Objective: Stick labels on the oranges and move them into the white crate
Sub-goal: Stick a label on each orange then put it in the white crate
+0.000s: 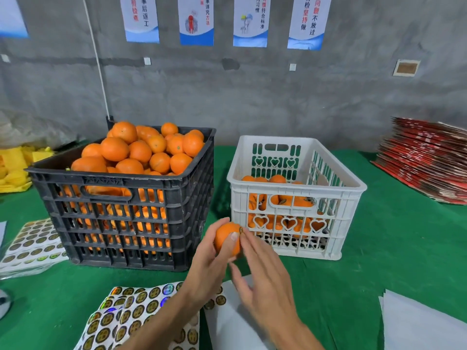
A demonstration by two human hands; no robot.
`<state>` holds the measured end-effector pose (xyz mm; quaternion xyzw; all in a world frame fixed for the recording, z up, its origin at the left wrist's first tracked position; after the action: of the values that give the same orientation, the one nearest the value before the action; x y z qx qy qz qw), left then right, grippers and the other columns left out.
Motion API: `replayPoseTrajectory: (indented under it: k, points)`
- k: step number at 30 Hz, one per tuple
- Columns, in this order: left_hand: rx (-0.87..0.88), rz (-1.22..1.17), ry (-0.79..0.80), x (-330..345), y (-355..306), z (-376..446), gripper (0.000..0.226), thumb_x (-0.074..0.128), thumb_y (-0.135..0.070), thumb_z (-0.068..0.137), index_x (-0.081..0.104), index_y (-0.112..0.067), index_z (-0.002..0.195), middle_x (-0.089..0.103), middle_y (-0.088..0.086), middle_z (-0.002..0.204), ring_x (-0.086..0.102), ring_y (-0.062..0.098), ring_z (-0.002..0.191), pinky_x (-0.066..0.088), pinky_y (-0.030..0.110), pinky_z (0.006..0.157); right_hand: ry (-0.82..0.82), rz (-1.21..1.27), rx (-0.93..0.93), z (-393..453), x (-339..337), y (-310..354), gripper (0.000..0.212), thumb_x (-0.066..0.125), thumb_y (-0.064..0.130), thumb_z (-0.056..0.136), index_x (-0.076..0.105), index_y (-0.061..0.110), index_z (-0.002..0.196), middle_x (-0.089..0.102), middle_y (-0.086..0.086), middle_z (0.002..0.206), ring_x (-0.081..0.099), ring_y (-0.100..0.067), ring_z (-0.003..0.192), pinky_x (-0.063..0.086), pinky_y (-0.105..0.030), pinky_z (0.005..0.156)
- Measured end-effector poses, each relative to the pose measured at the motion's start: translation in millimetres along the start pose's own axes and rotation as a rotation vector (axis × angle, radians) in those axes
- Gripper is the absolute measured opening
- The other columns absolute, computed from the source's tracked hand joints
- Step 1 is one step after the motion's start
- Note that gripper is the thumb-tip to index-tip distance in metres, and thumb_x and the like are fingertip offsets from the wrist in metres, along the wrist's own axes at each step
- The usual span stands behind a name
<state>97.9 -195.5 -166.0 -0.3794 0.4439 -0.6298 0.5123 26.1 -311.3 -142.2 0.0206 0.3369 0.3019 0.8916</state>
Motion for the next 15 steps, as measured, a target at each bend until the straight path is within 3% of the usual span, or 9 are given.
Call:
replayPoseTrajectory:
  k: [2, 4, 6, 9, 12, 15]
  points:
    - [0.034, 0.045, 0.017, 11.4, -37.6, 14.1, 0.053, 0.062, -0.069, 0.09, 0.051, -0.05, 0.138, 0.064, -0.023, 0.126, 0.064, 0.005, 0.121, 0.054, 0.02, 0.097, -0.134, -0.05, -0.026, 27.3, -23.3, 8.4, 0.067, 0.058, 0.038, 0.102, 0.037, 0.004, 0.155, 0.037, -0.009, 0.163, 0.033, -0.018, 0.151, 0.027, -0.033, 0.124]
    - [0.09, 0.105, 0.035, 24.5, -78.4, 36.8, 0.054, 0.06, -0.069, 0.09, 0.046, -0.051, 0.139, 0.064, -0.03, 0.122, 0.062, -0.009, 0.114, 0.047, 0.006, 0.093, -0.255, -0.082, -0.022, 60.9, -50.3, 7.8, 0.064, 0.063, 0.029, 0.101, 0.041, -0.003, 0.151, 0.042, -0.015, 0.158, 0.038, -0.024, 0.149, 0.03, -0.037, 0.123]
    - [0.167, 0.173, 0.06, 37.9, -117.0, 63.9, 0.064, 0.058, -0.057, 0.094, 0.039, -0.035, 0.151, 0.064, -0.016, 0.128, 0.063, -0.005, 0.111, 0.046, 0.013, 0.101, -0.321, -0.138, 0.008, 96.0, -72.8, -1.9, 0.062, 0.071, 0.021, 0.097, 0.046, -0.005, 0.147, 0.049, -0.017, 0.153, 0.046, -0.029, 0.144, 0.037, -0.043, 0.119]
    - [0.226, 0.338, 0.15, 55.9, -155.4, 103.8, 0.066, 0.053, -0.046, 0.102, 0.032, -0.02, 0.159, 0.057, 0.014, 0.145, 0.06, 0.021, 0.127, 0.043, 0.041, 0.115, -0.254, -0.219, 0.15, 140.5, -86.4, -29.4, 0.06, 0.062, 0.025, 0.102, 0.041, 0.0, 0.153, 0.045, -0.015, 0.157, 0.042, -0.03, 0.146, 0.037, -0.048, 0.119]
    - [0.34, 0.699, 0.133, 49.5, -177.7, 132.8, 0.053, 0.051, -0.031, 0.108, 0.039, -0.017, 0.158, 0.043, 0.004, 0.16, 0.039, 0.016, 0.148, 0.029, 0.035, 0.125, -0.2, -0.314, 0.213, 161.9, -84.4, -44.6, 0.056, 0.06, 0.02, 0.103, 0.042, 0.002, 0.153, 0.04, -0.016, 0.16, 0.036, -0.032, 0.15, 0.029, -0.048, 0.124]
    - [0.404, 0.866, 0.038, 13.6, -192.8, 144.4, 0.037, 0.054, -0.025, 0.107, 0.058, -0.015, 0.142, 0.058, 0.003, 0.144, 0.05, 0.017, 0.136, 0.035, 0.025, 0.114, -0.147, -0.282, 0.106, 168.9, -68.2, -34.4, 0.05, 0.066, 0.019, 0.099, 0.055, 0.004, 0.145, 0.049, -0.014, 0.154, 0.043, -0.029, 0.145, 0.03, -0.043, 0.122]
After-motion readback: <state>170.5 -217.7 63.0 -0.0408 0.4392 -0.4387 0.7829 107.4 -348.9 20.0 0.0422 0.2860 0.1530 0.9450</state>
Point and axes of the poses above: each hand's wrist, its own z-axis towards the middle knuckle, its own x-axis out of the palm, y = z × x, the point moved 9 cm from there along z, towards the middle knuckle
